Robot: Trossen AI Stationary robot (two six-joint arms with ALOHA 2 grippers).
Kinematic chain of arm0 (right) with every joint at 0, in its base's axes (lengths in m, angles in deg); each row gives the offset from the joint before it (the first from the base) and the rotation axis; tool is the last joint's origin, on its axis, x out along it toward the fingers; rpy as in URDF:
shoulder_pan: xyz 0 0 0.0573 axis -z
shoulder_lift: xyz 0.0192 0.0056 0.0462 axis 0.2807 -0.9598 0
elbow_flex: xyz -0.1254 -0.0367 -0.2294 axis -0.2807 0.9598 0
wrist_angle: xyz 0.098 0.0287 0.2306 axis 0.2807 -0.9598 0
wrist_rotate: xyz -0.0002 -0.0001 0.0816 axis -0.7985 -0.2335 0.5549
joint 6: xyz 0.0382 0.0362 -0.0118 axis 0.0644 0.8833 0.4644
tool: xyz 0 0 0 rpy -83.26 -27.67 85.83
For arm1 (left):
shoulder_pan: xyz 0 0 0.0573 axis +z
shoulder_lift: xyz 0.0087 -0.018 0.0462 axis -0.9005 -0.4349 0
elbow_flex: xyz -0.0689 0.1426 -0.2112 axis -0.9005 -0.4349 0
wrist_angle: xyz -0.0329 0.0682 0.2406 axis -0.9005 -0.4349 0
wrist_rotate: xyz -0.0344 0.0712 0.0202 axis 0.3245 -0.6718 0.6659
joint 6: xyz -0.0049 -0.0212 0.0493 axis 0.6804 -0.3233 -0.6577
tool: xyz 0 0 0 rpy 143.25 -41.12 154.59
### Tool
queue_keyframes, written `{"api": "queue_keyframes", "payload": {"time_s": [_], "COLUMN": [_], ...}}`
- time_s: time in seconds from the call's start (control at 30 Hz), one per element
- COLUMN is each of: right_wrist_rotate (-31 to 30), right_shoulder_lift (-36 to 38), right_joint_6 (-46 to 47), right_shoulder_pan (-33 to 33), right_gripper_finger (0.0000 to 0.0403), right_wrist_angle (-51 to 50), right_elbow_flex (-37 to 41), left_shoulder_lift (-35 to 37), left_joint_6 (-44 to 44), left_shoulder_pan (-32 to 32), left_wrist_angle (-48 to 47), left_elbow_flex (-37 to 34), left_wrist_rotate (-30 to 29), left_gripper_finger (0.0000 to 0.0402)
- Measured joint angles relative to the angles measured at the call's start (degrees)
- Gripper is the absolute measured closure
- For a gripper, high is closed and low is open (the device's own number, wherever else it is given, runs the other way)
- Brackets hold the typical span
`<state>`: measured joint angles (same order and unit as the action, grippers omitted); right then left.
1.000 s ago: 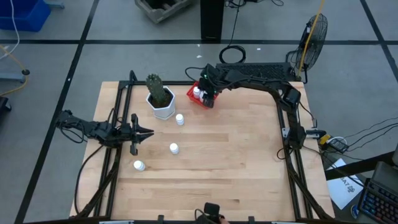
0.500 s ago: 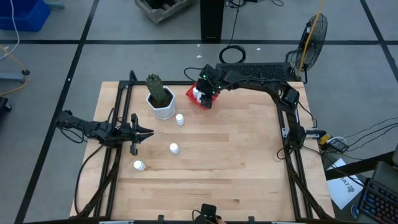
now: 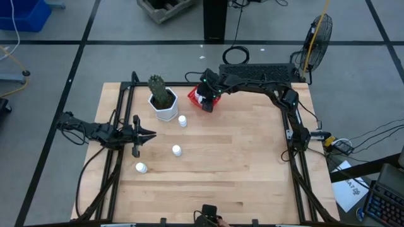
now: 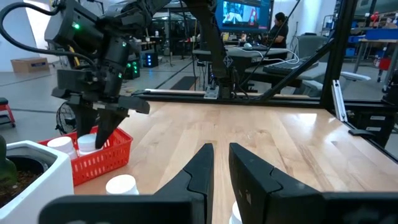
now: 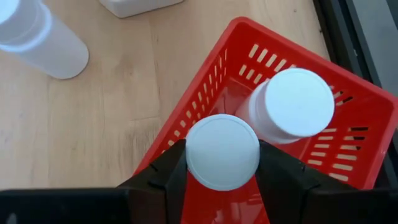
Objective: Pick and place pill bottles into a basket
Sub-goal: Put the white pill bottle into the red bin
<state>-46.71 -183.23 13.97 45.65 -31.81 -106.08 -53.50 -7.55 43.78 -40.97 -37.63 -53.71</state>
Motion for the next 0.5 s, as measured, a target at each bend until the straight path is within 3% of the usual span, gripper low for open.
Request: {"api": "queue_keyframes", "payload": {"time_s": [0.5], "right_wrist_rotate": [0.0], "right_shoulder_lift": [-0.2], "right_joint_6": [-0.8], "right_shoulder_pan": [0.1], "right_gripper_finger": [0.0232], "right_wrist_angle": [1.0], "right_elbow_flex": [0.1], "left_shoulder_lift": [0.0], "left_joint_6": [0.0], "left_shoulder_pan": [0.0], "left_wrist_angle": [0.0], "left_elbow_flex": [0.0], "left_wrist_rotate": [0.0], "left_gripper_finger": [0.0346]}}
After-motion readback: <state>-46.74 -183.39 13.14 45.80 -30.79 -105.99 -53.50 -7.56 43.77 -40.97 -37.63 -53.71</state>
